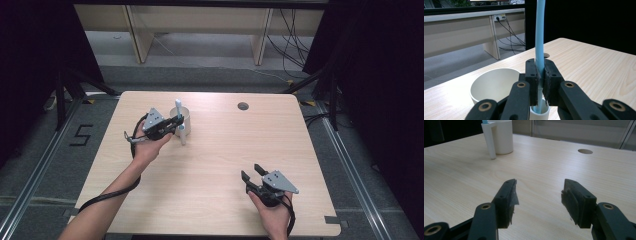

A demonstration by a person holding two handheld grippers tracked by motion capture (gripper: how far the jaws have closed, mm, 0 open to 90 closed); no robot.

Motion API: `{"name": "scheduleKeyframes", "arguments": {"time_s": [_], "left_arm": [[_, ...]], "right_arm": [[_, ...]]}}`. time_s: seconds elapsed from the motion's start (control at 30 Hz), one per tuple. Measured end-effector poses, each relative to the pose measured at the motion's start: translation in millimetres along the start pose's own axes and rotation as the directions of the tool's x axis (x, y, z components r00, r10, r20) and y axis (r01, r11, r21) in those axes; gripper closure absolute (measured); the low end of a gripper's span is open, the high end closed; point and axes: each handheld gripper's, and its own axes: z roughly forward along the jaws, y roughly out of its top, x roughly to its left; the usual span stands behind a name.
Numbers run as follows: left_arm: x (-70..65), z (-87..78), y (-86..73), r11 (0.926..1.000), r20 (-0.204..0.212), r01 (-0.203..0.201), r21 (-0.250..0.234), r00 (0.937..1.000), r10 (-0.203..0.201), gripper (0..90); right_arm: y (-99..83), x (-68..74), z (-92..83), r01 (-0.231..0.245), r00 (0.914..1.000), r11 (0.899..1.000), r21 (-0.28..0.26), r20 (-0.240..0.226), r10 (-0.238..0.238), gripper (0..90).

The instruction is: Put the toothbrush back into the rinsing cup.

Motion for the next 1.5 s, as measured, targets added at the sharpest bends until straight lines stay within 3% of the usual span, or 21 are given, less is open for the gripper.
{"name": "scheduleKeyframes", "arguments": {"time_s": [0.23, 0.27, 0.3, 0.33, 0.47, 0.6, 0.67, 0.73, 0.77, 0.83, 0.9, 0.97, 1.0, 1.5], "left_arm": [[-0.4, 0.7, -2.5, 1.0, 0.0, 0.002, 0.005, 1.0, -0.002, 82.5], [-0.4, 0.9, -2.8, 0.9999, 0.001, 0.001, 0.01, 1.0, -0.001, 82.4], [-0.4, 0.9, -2.8, 0.9999, 0.001, 0.001, 0.01, 1.0, -0.001, 82.2], [-0.3, 1.1, -3.2, 0.9999, 0.005, 0.0, 0.017, 1.0, 0.0, 81.5], [-0.4, 0.0, -3.3, 0.9996, 0.006, -0.001, 0.027, 1.0, 0.001, 78.1], [-1.0, -2.7, -2.1, 0.9994, 0.013, -0.01, 0.033, 0.9999, 0.009, 68.2], [-1.8, -5.7, -2.1, 0.9989, 0.006, -0.028, 0.039, 0.9996, 0.028, 62.8], [-1.7, -6.7, -2.3, 0.9989, 0.005, -0.024, 0.039, 0.9997, 0.024, 59.9], [-1.2, -9.2, -2.6, 0.999, -0.003, -0.014, 0.043, 0.9999, 0.014, 53.2], [-0.3, -12.6, -2.4, 0.9985, -0.009, -0.007, 0.054, 0.9999, 0.008, 48.6], [-0.4, -14.1, -2.5, 0.9987, -0.01, -0.002, 0.051, 0.9999, 0.002, 46.0], [-1.1, -18.5, -2.2, 0.9978, -0.022, -0.015, 0.065, 0.9996, 0.016, 36.7], [-1.7, -22.7, -2.7, 0.997, -0.029, -0.02, 0.075, 0.9993, 0.022, 34.4], [-8.9, -43.5, -7.6, 0.9944, -0.002, -0.046, 0.096, 0.9989, 0.046, 29.4]], "right_arm": [[-0.1, -1.0, 0.9, 0.023, 0.9997, 1.0, -0.006, 0.004, -0.023, 45.1], [-0.6, 2.6, 0.2, -0.024, 0.9997, 1.0, 0.006, -0.002, 0.024, 45.1], [-0.6, 2.6, 0.2, -0.024, 0.9997, 1.0, 0.006, -0.002, 0.024, 45.1], [-0.1, -0.7, 0.7, 0.019, 0.9998, 1.0, -0.004, 0.002, -0.019, 45.1], [-0.4, -0.5, 0.8, 0.009, 0.9999, 1.0, -0.005, 0.004, -0.009, 45.1], [-0.5, 0.8, 0.7, -0.01, 0.9999, 1.0, 0.004, -0.006, 0.01, 45.1], [-0.5, -0.7, 1.2, 0.017, 0.9999, 1.0, -0.007, 0.003, -0.017, 44.9], [-0.7, 0.6, 1.2, -0.005, 1.0, 1.0, 0.001, -0.004, 0.005, 44.9], [-0.5, -0.7, 1.1, 0.012, 0.9999, 1.0, -0.004, 0.002, -0.012, 44.9], [-0.7, 0.4, 0.8, -0.004, 1.0, 1.0, 0.002, -0.002, 0.004, 44.8], [-0.6, -0.6, 1.0, 0.011, 0.9999, 1.0, -0.004, 0.002, -0.011, 44.8], [-0.7, -0.7, 1.2, 0.014, 0.9999, 1.0, -0.005, 0.003, -0.014, 44.8], [-0.7, 1.1, 0.9, -0.019, 0.9997, 1.0, 0.009, -0.016, 0.019, 44.8], [-1.3, -0.8, 1.6, 0.003, 0.9999, 1.0, 0.002, -0.011, -0.003, 44.6]]}}
